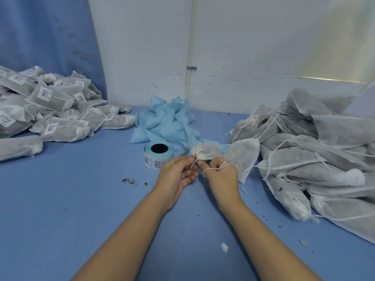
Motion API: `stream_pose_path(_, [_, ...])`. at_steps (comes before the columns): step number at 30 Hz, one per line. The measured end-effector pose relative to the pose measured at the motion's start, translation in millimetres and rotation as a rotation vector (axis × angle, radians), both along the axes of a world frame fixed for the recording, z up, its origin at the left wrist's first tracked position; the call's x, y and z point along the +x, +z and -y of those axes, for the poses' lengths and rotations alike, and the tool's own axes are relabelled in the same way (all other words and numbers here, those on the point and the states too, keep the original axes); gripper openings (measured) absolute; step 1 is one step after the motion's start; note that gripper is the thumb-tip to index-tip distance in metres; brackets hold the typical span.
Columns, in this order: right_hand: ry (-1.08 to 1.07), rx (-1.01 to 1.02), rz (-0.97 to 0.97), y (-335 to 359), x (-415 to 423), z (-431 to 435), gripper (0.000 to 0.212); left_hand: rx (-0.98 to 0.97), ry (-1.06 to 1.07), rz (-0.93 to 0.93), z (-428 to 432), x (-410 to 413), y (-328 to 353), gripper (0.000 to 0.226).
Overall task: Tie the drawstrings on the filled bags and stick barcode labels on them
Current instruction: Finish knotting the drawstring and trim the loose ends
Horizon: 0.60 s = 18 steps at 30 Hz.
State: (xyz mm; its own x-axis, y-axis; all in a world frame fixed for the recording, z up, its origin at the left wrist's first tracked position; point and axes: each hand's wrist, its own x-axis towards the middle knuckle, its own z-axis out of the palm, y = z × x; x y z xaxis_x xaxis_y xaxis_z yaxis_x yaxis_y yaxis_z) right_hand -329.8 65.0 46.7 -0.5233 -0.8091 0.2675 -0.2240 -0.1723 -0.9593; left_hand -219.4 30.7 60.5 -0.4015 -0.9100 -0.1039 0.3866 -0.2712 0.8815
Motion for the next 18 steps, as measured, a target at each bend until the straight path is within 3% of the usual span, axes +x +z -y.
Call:
stream_pose_path(7, [0.096,0.039,0.064,1,4,-2,0.039,0.035,0.038,-0.091,4,1,-3,0.011])
stream_pose_path(9, [0.073,0.076,-0.009,1,4,-2,0.033,0.064,0.067,-0.151,6,3,-4,0.011])
stream_pose_path(11, [-0.006,0.146,-0.205,-1,1,-2,0.03,0.042,0.073,-0.17,7,4,-5,0.017])
stream_pose_path(14, [-0.068,0.187,-0.31,0,-1,-4,0.003,-0.116,0.015,-0.027,4,3,-6,0.035])
stream_pose_path(18, [-0.078,0.197,-0.254,0,-4,-5,0.019,-0.334,-0.05,0.222,-3,-1,-8,0.061])
